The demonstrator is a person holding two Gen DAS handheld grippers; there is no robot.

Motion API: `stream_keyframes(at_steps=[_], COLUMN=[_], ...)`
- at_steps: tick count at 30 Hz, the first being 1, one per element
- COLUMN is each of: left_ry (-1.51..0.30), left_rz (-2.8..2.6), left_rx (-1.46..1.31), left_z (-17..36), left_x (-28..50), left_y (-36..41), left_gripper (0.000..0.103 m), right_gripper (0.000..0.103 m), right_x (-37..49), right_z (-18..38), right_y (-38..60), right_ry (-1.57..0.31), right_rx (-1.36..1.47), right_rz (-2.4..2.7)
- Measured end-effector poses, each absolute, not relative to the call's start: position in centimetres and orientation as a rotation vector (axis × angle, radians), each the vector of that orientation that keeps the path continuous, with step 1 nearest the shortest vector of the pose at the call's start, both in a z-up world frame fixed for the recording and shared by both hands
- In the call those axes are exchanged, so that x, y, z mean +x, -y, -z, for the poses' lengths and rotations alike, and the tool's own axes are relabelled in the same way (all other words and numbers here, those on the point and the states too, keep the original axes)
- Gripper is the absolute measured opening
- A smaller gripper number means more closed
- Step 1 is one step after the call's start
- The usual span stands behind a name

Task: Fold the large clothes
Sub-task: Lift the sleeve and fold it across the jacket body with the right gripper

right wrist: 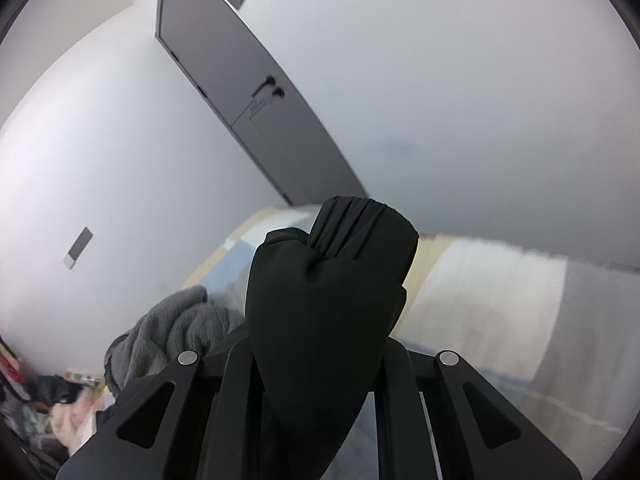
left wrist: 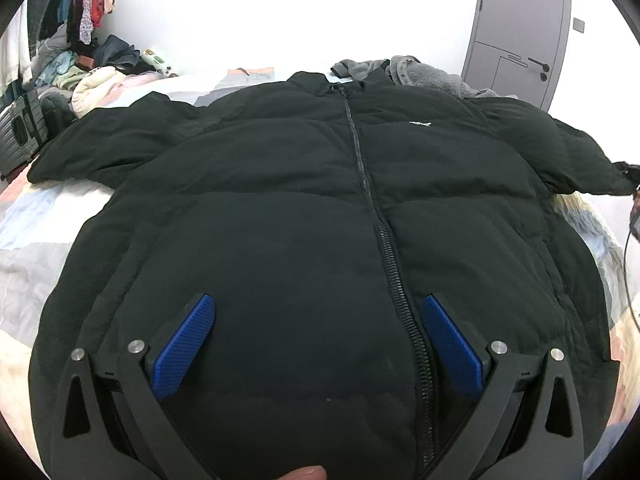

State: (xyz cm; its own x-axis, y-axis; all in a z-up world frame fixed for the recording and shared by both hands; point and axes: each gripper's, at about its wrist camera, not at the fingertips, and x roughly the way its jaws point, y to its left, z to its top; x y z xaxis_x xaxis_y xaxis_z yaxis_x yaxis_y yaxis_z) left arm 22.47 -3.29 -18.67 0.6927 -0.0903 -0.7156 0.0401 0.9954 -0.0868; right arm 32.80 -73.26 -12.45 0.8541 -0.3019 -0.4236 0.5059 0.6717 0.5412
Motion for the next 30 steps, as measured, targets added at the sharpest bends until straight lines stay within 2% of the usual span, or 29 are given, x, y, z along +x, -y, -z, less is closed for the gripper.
stream_keyframes(at_steps=[6,12,21,30], left_ry=[-0.794,-0.759,-0.703,-0.640], left_rz=[0.084,0.089,0.125,0.106], left_rx=[-0.040,-0.036,-0.024,-0.055], left_z=[17.8,16.1,13.9,13.3], left_x=[21.9,21.0,19.2,18.5], left_y=[2.5,1.0,0.1,-2.5], left_gripper=[0.103,0.103,0.103,0.103], right_gripper=[0.008,0.010,0.013,0.016], right_x=[31.5,30.4,29.2,29.5], right_z=[6.5,-1.0,-12.6,-18.1], right_y=[72.5,67.1,52.5,34.6], right_ry=[-0.277,-0.250,-0.156,-0.110], right_rx=[0.649,0.498,0.238,0.047], right_rz=[0.508,0.472,0.346,0.138])
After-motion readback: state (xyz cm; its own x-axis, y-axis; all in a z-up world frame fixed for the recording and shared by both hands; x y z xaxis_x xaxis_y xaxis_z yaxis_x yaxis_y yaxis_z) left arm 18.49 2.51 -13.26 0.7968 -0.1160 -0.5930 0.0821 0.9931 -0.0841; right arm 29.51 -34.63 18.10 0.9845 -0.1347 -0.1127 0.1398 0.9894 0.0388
